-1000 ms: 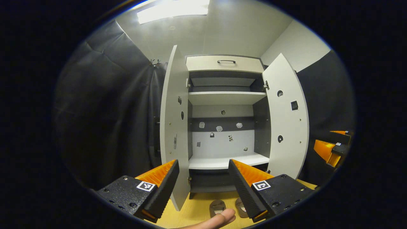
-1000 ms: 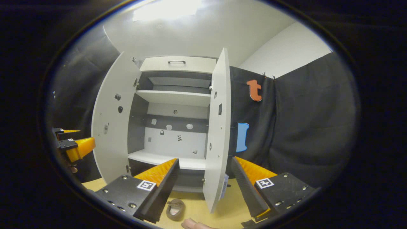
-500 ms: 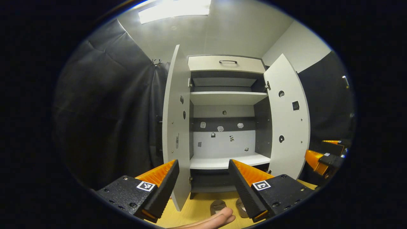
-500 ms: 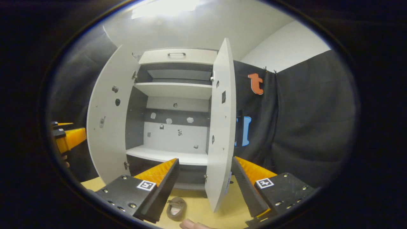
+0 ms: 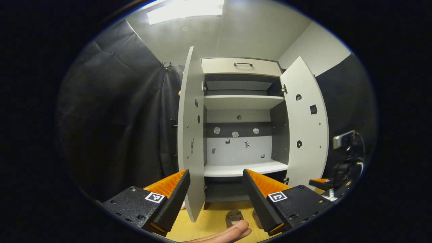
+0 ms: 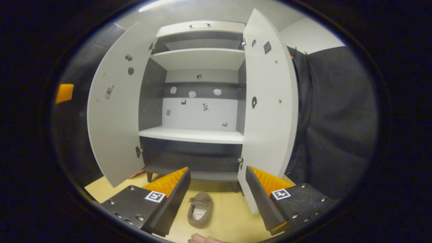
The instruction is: Grab one shoe with the right hand and put it into the shoe cabinet, grab the other shoe with the left hand and put it into the shoe cabinet; then close the right door with the right hand and the left door with the left hand.
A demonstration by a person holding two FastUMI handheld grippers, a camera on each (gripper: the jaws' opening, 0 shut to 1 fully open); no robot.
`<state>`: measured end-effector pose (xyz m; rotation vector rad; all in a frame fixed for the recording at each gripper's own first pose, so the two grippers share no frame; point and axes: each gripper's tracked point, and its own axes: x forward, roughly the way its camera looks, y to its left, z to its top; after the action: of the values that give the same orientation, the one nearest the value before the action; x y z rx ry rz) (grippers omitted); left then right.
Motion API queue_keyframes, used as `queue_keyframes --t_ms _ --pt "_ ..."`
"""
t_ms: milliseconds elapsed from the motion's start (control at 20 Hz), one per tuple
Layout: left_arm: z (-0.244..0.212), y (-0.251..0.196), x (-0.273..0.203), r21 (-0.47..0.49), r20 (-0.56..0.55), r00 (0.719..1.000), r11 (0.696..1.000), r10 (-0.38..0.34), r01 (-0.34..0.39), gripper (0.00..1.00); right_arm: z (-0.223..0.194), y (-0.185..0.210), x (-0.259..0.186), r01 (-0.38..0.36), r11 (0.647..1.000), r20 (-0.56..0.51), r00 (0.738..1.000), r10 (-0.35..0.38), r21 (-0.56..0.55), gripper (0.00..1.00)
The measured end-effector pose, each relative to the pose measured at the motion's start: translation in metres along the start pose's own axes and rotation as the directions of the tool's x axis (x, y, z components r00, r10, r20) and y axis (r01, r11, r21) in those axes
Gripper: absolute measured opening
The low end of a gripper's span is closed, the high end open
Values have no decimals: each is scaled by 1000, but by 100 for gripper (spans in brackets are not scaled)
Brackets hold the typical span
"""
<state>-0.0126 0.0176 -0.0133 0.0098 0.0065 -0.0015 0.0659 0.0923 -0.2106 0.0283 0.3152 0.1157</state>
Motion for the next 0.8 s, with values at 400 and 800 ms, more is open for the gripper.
queue_keyframes --t_ms 400,800 --pt "-5 5 -17 -6 17 1000 1000 -15 15 95 -118 45 51 -33 999 -190 981 24 -40 99" --pt "-15 -6 -23 -30 16 999 998 -48 48 96 -214 82 71 -73 997 -375 924 77 24 99"
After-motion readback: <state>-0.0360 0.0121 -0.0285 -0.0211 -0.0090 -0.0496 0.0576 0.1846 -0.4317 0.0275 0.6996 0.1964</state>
